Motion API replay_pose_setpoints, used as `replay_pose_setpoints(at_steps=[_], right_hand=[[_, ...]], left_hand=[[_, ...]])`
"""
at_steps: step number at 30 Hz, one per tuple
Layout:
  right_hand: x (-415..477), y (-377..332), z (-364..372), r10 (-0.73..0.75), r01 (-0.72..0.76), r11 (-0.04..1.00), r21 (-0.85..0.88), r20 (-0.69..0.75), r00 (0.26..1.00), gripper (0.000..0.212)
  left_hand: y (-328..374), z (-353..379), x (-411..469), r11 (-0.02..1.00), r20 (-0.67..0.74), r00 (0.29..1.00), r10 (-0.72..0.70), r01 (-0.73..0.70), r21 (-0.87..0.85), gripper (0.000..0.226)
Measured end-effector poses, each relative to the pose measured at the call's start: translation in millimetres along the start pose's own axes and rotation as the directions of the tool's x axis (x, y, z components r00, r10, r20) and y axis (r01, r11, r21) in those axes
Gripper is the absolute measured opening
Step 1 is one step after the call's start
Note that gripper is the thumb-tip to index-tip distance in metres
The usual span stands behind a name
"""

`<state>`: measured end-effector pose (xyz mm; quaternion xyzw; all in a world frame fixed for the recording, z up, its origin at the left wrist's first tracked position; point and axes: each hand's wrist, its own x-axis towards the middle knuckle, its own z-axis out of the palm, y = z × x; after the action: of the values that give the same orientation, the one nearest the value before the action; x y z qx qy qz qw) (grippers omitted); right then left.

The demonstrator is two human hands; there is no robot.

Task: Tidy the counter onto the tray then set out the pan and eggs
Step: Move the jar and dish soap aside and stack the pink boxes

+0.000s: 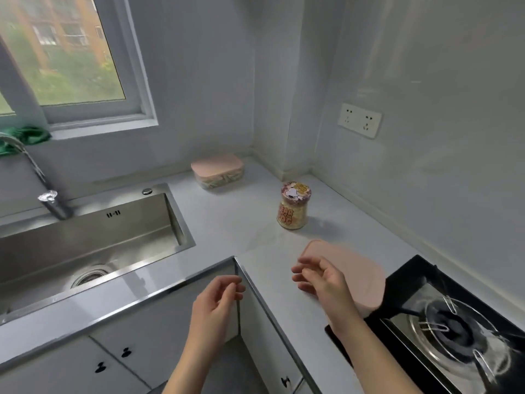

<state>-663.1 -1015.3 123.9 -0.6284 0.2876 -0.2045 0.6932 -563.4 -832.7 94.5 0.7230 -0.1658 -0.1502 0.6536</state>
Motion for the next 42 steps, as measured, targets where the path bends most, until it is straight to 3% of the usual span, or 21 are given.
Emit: replay_pose_setpoints(at_steps=[7, 11, 14, 17, 21, 25, 28, 37, 42], right_hand=[[94, -23, 23, -0.023, 0.019, 0.998, -0.065, -0.061, 0.998, 0.024], [164, -24, 27, -0.102, 0.067, 0.972, -0.225, -0.144, 0.984, 0.028], [215, -24, 24, -0.126, 0.048, 0.947, -0.317, -0.231, 0.965, 0.040], [259, -20, 15, -0.040, -0.052, 0.941, -0.333, -0.263, 0.964, 0.066], [307, -7, 4, 0.099, -0.173, 0.924, -0.341, -0.223, 0.970, 0.101], [334, 8, -5, 0.167, -0.216, 0.916, -0.338, -0.170, 0.971, 0.116], [339, 16, -9, 0.165, -0.212, 0.903, -0.374, -0.156, 0.974, 0.117], [362, 18, 20, 0.131, -0.164, 0.892, -0.421, -0.107, 0.986, 0.111], [371, 12, 29, 0.181, -0.168, 0.881, -0.441, -0.014, 0.983, 0.113]], left_hand=[[3, 19, 99, 0.999, 0.076, 0.997, -0.018, 0.021, -0.040, 0.020], [-4, 40, 182, 1.000, 0.161, 0.987, -0.011, 0.011, -0.001, 0.020], [-13, 58, 248, 0.997, 0.252, 0.968, 0.016, -0.035, 0.071, 0.022], [-22, 79, 313, 0.983, 0.354, 0.935, 0.031, -0.093, 0.161, 0.022], [-35, 110, 382, 0.979, 0.555, 0.831, -0.043, -0.076, 0.190, 0.051], [-46, 138, 423, 0.974, 0.760, 0.646, -0.070, -0.118, 0.191, 0.088], [-53, 148, 434, 0.979, 0.832, 0.552, -0.064, -0.128, 0.161, 0.080], [-59, 120, 454, 0.983, 0.776, 0.626, -0.081, -0.076, 0.165, 0.073], [-53, 96, 478, 0.987, 0.822, 0.556, -0.125, -0.018, 0.162, 0.063]])
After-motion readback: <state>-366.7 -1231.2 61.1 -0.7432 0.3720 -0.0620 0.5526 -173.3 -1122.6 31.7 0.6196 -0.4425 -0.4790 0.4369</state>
